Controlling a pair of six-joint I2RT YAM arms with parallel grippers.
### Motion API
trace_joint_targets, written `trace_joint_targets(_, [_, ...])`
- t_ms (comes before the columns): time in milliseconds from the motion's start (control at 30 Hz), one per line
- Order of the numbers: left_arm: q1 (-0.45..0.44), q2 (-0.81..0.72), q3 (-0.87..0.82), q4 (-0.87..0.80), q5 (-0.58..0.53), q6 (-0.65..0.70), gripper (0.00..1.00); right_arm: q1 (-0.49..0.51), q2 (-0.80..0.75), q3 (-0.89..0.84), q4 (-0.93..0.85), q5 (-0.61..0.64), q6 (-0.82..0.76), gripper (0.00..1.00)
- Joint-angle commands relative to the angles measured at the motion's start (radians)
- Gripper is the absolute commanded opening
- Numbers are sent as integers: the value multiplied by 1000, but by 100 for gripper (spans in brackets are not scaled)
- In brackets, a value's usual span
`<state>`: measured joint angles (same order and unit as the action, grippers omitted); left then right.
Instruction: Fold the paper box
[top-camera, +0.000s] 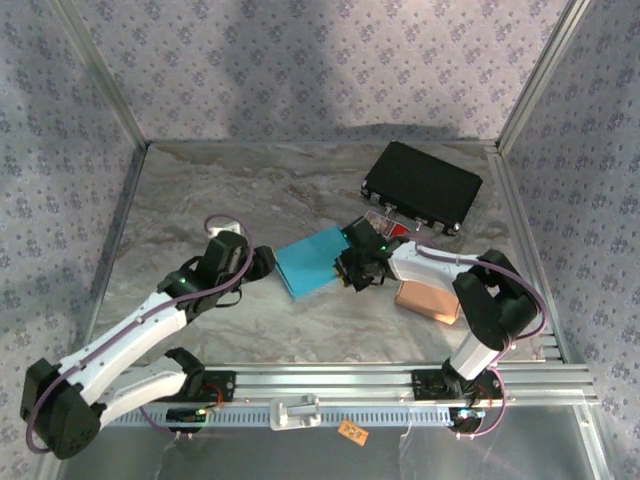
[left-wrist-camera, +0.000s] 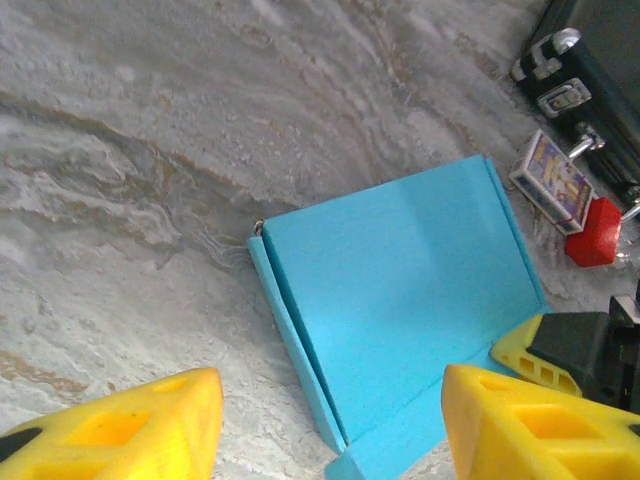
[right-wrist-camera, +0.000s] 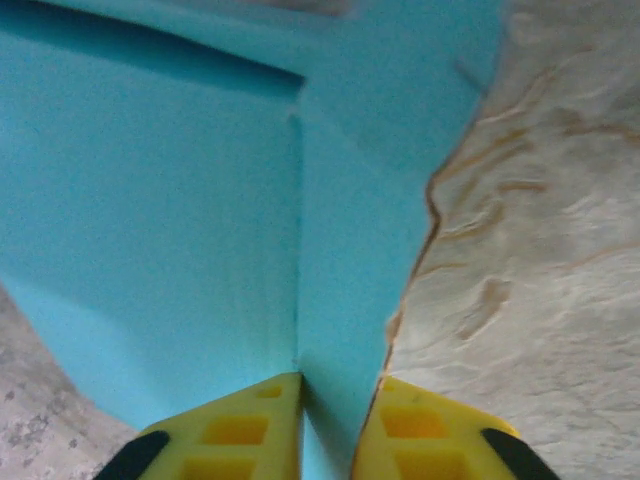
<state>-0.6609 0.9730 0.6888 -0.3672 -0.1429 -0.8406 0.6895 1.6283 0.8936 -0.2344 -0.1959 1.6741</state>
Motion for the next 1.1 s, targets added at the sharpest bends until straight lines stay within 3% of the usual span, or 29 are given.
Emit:
trace_joint_targets(0, [29,73,-23,83,76,-68,59,0,-30,-21,-12,8,-27,25])
trace_joint_targets(167, [56,212,-45,159,163,-142,59,-4,-71,11,-106,14,-63,40])
trace_joint_targets(367, [59,304,-45,275,184,-163,56,-21,-184,167,-422,92,-259,63])
trace_joint_targets(533, [56,371,-25,280,218,-160,52,-72,-254,228,-492,155,-582,63])
trace_joint_targets(667, [55,393,-24,264,229,-146,52,-156,-144,288,-436,-39,-1021,60])
trace_joint_targets(767, [58,405,-20,277,229,-137,52,-178,0,388,-486,-123,-1230,56])
trace_joint_targets(867, [64,432,-2,278,229,-117,50,-187,134,478,-532,-153,-1361,56])
trace_joint_targets(1067, [77,477,6,273,211,-103,48,-214,303,592,-596,-78,-1493,60])
